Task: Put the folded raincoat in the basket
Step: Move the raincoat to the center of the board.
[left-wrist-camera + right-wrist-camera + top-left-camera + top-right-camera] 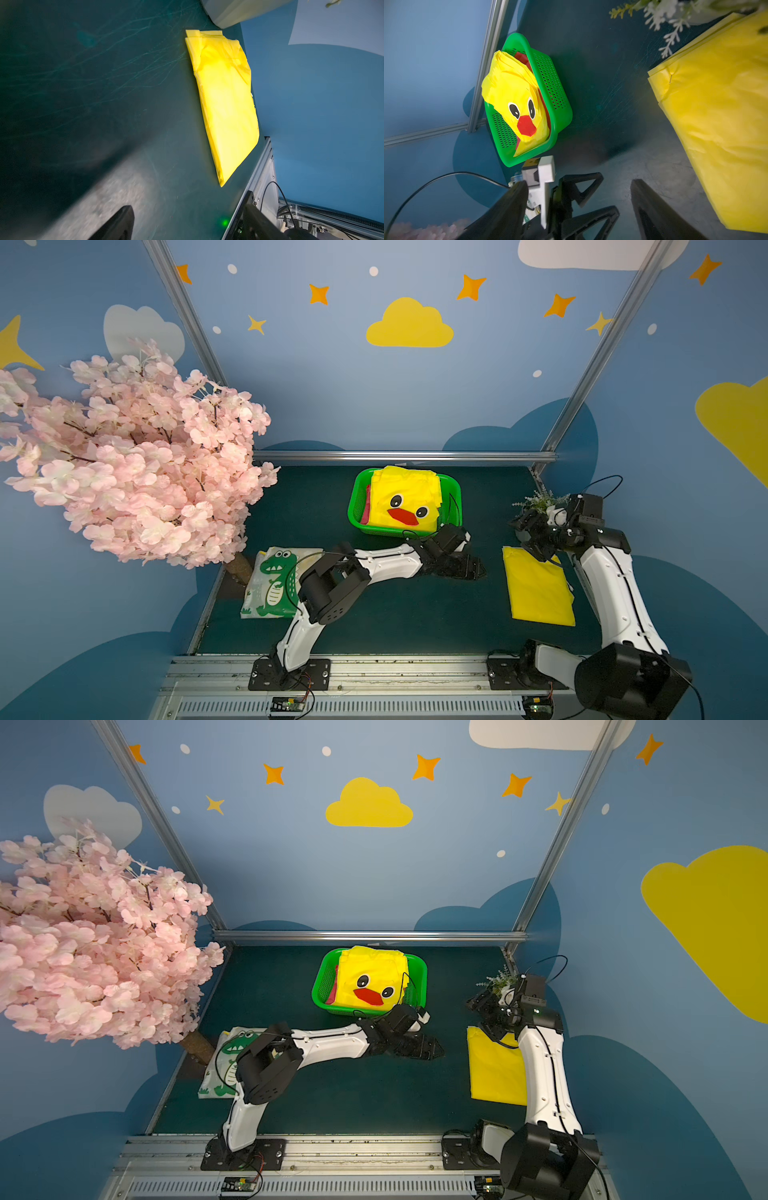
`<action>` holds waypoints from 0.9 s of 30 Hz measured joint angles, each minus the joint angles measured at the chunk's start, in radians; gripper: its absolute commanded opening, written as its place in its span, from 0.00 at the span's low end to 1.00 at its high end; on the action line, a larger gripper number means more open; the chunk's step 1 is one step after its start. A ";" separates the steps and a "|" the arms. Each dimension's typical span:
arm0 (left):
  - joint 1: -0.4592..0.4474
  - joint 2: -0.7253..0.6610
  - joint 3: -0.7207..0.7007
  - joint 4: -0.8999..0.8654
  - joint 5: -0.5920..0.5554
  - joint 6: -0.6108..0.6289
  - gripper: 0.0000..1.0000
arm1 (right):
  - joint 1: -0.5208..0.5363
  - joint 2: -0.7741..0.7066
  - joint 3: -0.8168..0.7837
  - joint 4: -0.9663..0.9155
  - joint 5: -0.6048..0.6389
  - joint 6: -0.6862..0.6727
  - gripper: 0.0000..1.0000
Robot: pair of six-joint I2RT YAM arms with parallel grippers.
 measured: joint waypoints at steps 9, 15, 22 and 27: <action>-0.055 0.220 0.226 0.013 0.068 -0.022 0.85 | -0.024 0.007 -0.012 0.010 -0.058 0.021 0.81; -0.072 0.311 0.360 0.013 0.105 -0.045 0.84 | -0.024 0.007 -0.024 0.011 -0.070 0.021 0.81; -0.083 0.409 0.494 0.021 0.128 -0.084 0.81 | -0.025 0.007 -0.026 0.011 -0.077 0.020 0.81; -0.093 0.446 0.545 0.024 0.134 -0.107 0.76 | -0.025 0.006 -0.026 0.011 -0.077 0.017 0.81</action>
